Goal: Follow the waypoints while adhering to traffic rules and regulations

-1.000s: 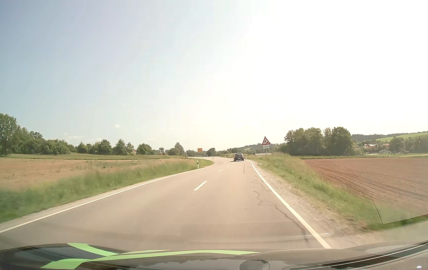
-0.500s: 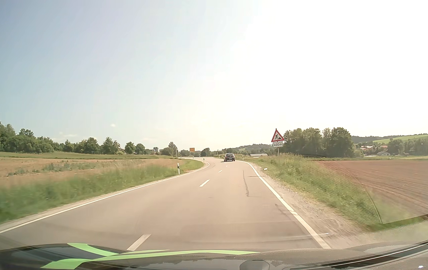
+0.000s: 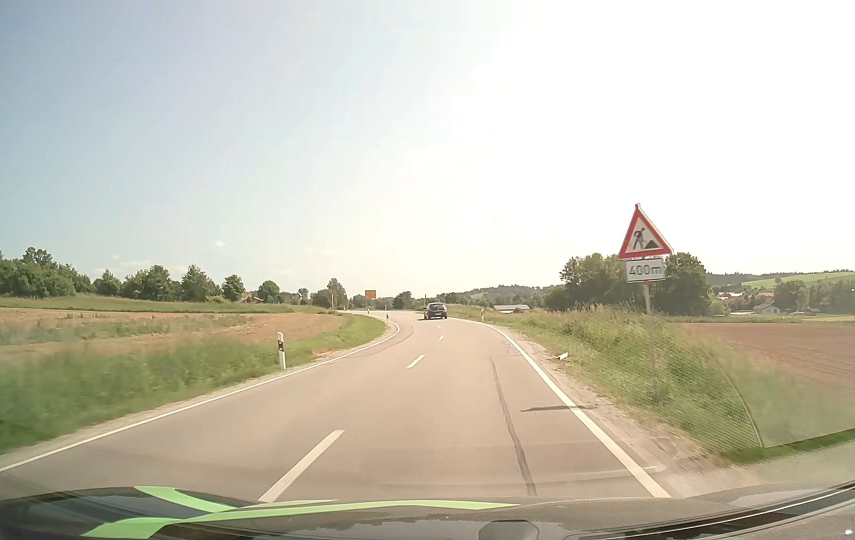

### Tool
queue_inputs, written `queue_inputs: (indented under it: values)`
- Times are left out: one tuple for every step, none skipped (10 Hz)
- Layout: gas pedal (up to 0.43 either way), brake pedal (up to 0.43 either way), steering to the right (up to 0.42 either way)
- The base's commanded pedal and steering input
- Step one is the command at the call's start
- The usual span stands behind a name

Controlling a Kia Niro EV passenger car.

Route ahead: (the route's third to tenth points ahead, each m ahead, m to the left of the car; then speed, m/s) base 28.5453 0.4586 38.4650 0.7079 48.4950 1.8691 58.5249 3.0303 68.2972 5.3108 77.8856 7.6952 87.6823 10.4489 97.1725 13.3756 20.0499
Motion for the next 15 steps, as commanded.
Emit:
queue_inputs:
  values:
    - [0.000, 0.000, 0.005]
    - [0.000, 0.000, 0.005]
    - [0.000, 0.000, 0.004]
    - [0.000, 0.000, 0.000]
    - [0.000, 0.000, -0.001]
    - [0.000, 0.000, -0.001]
    - [0.008, 0.000, -0.001]
    - [0.020, 0.000, -0.005]
    - [0.028, 0.000, -0.009]
    - [0.047, 0.000, -0.012]
    - [0.059, 0.000, -0.015]
    - [0.079, 0.000, -0.019]
    - [0.079, 0.000, -0.025]
    - [0.098, 0.000, -0.031]
    - [0.098, 0.000, -0.033]
